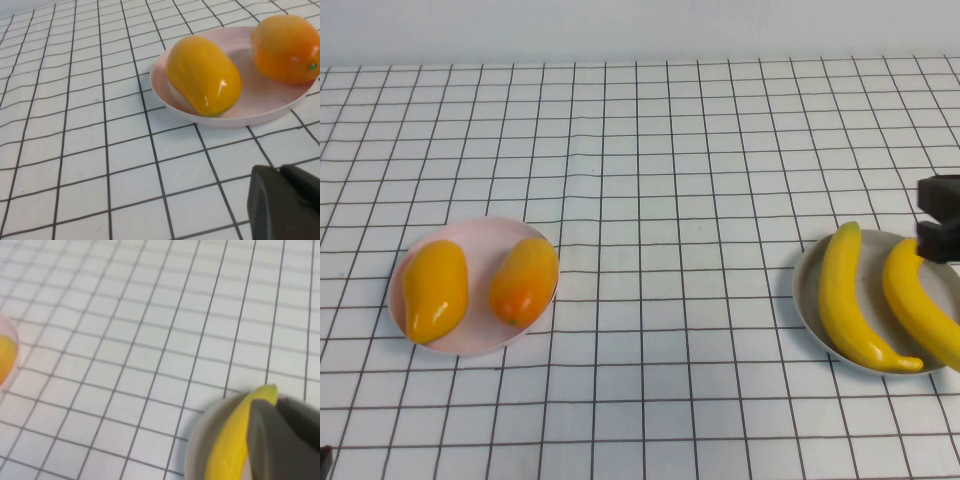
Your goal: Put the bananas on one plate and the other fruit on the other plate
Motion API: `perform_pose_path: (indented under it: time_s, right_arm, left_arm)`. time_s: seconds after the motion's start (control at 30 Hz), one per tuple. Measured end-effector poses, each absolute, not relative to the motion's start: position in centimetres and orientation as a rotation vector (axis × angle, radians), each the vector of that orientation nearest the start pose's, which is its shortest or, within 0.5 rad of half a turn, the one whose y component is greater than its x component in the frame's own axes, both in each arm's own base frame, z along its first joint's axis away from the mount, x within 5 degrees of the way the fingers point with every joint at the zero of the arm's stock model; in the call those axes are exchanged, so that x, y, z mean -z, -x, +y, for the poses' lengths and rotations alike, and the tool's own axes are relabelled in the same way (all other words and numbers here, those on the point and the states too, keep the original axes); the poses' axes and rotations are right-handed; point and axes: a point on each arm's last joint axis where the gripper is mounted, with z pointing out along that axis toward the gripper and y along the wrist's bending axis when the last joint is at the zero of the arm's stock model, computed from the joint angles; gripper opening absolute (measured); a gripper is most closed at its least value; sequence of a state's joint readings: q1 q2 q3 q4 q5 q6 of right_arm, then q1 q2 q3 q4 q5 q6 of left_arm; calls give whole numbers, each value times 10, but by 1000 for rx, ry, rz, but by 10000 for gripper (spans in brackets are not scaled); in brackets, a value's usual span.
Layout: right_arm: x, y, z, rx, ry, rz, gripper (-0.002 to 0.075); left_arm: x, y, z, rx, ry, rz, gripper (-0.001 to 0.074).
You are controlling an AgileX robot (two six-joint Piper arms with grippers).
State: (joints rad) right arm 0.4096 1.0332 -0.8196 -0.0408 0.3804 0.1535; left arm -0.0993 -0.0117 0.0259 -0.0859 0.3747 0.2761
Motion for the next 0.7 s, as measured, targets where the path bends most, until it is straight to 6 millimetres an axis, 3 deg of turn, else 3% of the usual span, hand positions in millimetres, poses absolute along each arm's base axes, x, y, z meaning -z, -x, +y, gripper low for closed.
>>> perform_pose_path:
  time_s: [0.13,0.37,0.5,0.7]
  right_arm:
    - [-335,-159,67,-315,294,1915,-12]
    - [-321,-108,44,-319,287,1798,-14]
    - [-311,-95,38,-322,283,1782,-14]
    - [-294,-91,37,-324,283,1817,-14]
  left_arm:
    - [-172,-52,-8,-37,-297,1847,-1]
    - [-172,-52,-8,-37,-297,1847,-1]
    - [-172,-52,-8,-37,-297,1847,-1]
    - [-172,-52,-8,-37,-297,1847,-1]
